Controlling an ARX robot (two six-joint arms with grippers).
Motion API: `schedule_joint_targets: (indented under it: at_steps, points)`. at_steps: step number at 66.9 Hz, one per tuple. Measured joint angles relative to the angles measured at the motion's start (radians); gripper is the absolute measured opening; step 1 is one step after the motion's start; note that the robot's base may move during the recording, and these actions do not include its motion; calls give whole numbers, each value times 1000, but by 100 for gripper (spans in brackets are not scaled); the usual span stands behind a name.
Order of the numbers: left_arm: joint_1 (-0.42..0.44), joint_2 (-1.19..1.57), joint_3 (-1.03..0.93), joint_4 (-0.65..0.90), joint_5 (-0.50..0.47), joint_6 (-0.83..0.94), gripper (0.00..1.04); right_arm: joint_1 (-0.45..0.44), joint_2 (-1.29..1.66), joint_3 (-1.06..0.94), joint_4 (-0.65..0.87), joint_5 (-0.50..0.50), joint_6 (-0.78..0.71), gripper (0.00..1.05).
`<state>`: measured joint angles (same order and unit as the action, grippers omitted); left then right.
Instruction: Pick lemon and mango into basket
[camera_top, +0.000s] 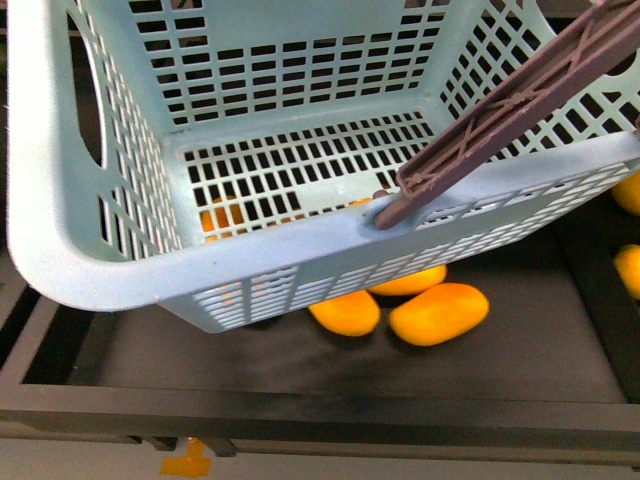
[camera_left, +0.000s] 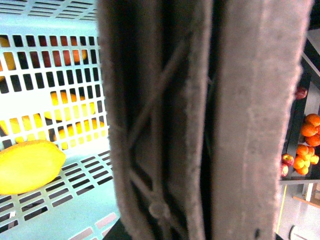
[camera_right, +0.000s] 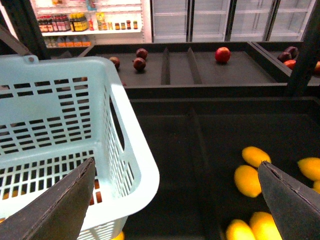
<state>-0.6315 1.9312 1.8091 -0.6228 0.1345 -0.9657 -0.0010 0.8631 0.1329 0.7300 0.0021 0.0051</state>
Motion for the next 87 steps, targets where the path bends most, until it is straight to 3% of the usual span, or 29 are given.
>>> schedule_joint_targets:
  at_steps: [29, 31, 37, 42, 50, 58, 64, 87]
  points:
    - [25, -1, -3, -1, -35, 22, 15, 3, 3, -2, -1, -6, 0, 96]
    - [24, -1, -3, -1, -32, 25, 15, 5, 1, 8, -37, 14, 26, 96]
    - [20, -1, -3, -1, -12, 17, 15, -21, 79, 175, -436, 111, 250, 96]
    - [11, -1, -3, -1, -2, 15, 15, -84, 228, 294, -576, 127, 422, 96]
    - [2, -1, -3, -1, 13, 10, 15, -172, 501, 449, -583, 89, 602, 96]
    - [0, -1, -3, -1, 4, 7, 15, -197, 755, 616, -587, 94, 685, 96]
    - [0, -1, -3, -1, -5, 7, 15, -191, 922, 730, -606, 146, 716, 96]
    - [5, -1, -3, -1, 8, 5, 15, -85, 1371, 1115, -775, 134, 874, 96]
